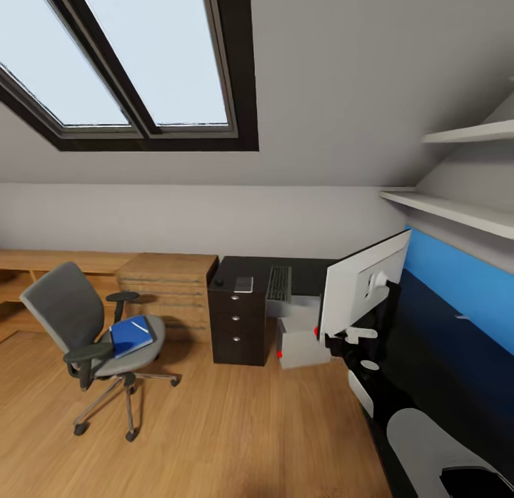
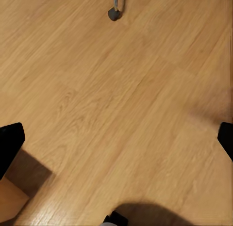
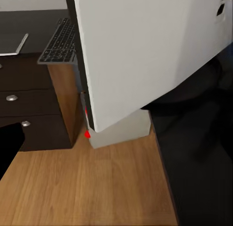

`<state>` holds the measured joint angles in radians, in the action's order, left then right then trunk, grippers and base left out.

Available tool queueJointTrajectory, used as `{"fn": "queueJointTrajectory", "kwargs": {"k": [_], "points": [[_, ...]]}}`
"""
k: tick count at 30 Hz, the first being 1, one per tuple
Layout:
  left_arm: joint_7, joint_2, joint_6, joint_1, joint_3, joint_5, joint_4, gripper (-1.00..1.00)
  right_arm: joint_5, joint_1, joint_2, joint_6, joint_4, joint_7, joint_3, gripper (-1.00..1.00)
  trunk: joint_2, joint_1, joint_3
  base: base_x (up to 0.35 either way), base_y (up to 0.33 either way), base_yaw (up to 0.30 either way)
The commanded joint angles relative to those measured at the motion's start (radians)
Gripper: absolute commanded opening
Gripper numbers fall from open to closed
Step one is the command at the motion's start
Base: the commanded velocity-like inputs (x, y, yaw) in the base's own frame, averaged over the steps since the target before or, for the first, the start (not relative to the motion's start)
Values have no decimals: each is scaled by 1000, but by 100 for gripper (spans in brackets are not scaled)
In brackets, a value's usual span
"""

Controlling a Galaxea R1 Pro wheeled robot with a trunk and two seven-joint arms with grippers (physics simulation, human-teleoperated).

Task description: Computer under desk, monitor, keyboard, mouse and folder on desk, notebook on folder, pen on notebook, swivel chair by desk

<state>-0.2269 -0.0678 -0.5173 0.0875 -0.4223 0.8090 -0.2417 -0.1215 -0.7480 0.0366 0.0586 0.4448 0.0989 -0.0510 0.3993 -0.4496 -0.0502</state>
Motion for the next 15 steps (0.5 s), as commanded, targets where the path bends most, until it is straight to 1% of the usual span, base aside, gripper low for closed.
{"fn": "queueJointTrajectory", "kwargs": {"k": [1,4,5,8,11,13,15], "points": [[-8,-2,-1,0,-9,2,-1,100,-10,-1,1,4,-1,4,-5,100,1,0,0,0,0,-261],[-6,-7,3,0,-9,2,-1,100,-10,-1,2,4,-1,4,-5,100,1,0,-2,0,0,-268],[-13,-8,4,0,16,11,10,100,-10,-1,4,5,-1,4,-3,100,1,0,-2,0,0,-280],[-7,-9,0,0,37,13,12,100,-10,-1,5,6,-1,4,-3,100,1,0,-3,0,0,-283],[-5,-10,-7,0,41,12,13,100,-10,-1,6,6,-1,4,-2,100,1,0,-4,0,0,-288],[-3,-10,-38,0,42,11,13,100,-10,-1,6,7,-1,4,-1,100,1,0,-5,0,4,-291],[-3,-10,-46,0,42,11,14,100,-10,-1,6,8,-2,4,-1,100,1,0,-6,0,76,-292]]}}
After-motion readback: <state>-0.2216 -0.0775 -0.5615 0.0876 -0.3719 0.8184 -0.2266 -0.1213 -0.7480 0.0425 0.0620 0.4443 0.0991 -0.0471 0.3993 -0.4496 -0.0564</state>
